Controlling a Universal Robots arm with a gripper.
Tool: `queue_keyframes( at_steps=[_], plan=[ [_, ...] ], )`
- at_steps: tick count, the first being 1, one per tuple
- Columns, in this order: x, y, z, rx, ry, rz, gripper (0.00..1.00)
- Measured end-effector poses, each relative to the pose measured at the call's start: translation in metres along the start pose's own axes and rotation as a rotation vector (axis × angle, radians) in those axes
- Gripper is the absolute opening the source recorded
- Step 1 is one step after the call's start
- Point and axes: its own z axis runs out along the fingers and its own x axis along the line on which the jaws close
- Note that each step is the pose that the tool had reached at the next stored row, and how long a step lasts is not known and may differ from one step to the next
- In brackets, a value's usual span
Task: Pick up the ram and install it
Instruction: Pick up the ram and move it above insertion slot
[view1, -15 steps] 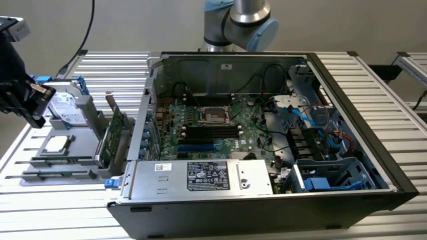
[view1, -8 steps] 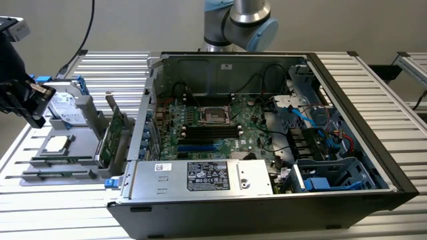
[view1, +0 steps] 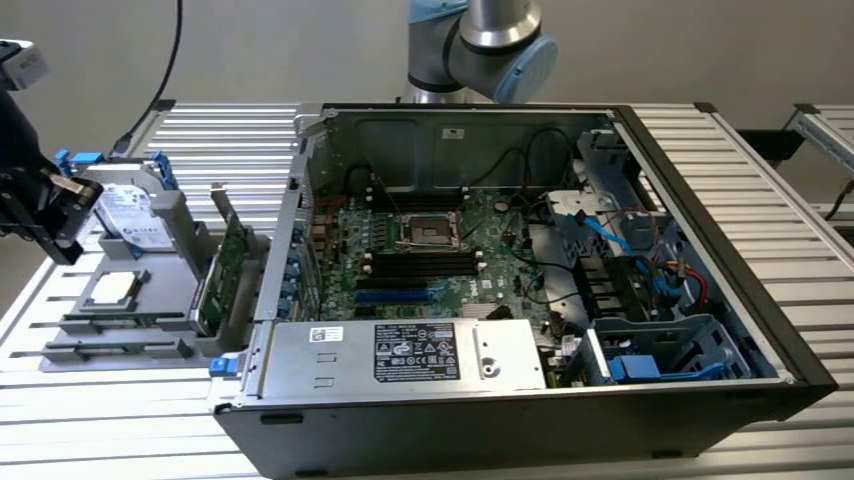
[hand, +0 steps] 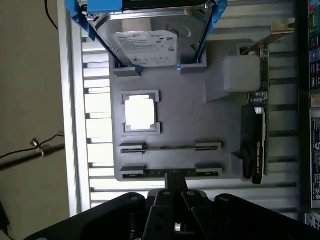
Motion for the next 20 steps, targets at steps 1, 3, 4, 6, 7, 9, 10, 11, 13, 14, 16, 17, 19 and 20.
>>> queue_keyframes(
  at_steps=[1,3,4,6,7,9,10,11,13,14,16,17,19,20],
  plan=[
    [0.0001,0.0,0.0,0.0009,0.001,-0.019,0.11],
    [0.0005,-0.0001,0.0007,0.0042,0.004,-0.092,0.11],
    [0.0005,-0.0001,0.0008,0.005,0.0048,-0.11,0.11],
    [0.0006,-0.0001,0.0012,0.0066,0.0063,-0.147,0.11],
    [0.0006,-0.0001,0.0014,0.0074,0.007,-0.165,0.11],
    [0.0006,-0.0001,0.0018,0.009,0.0084,-0.202,0.11],
    [0.0006,-0.0001,0.0021,0.0098,0.0092,-0.219,0.11],
    [0.0006,-0.0002,0.0023,0.0106,0.01,-0.237,0.11],
    [0.0006,-0.0002,0.0029,0.0122,0.0115,-0.273,0.11],
    [0.0006,-0.0002,0.0032,0.0131,0.0123,-0.291,0.11],
    [0.0006,-0.0002,0.0039,0.0147,0.0139,-0.328,0.11],
    [0.0006,-0.0002,0.0043,0.0155,0.0145,-0.346,0.11],
    [0.0006,-0.0003,0.0051,0.0171,0.0161,-0.382,0.11],
    [0.0005,-0.0003,0.0056,0.0179,0.0168,-0.401,0.11]
  ],
)
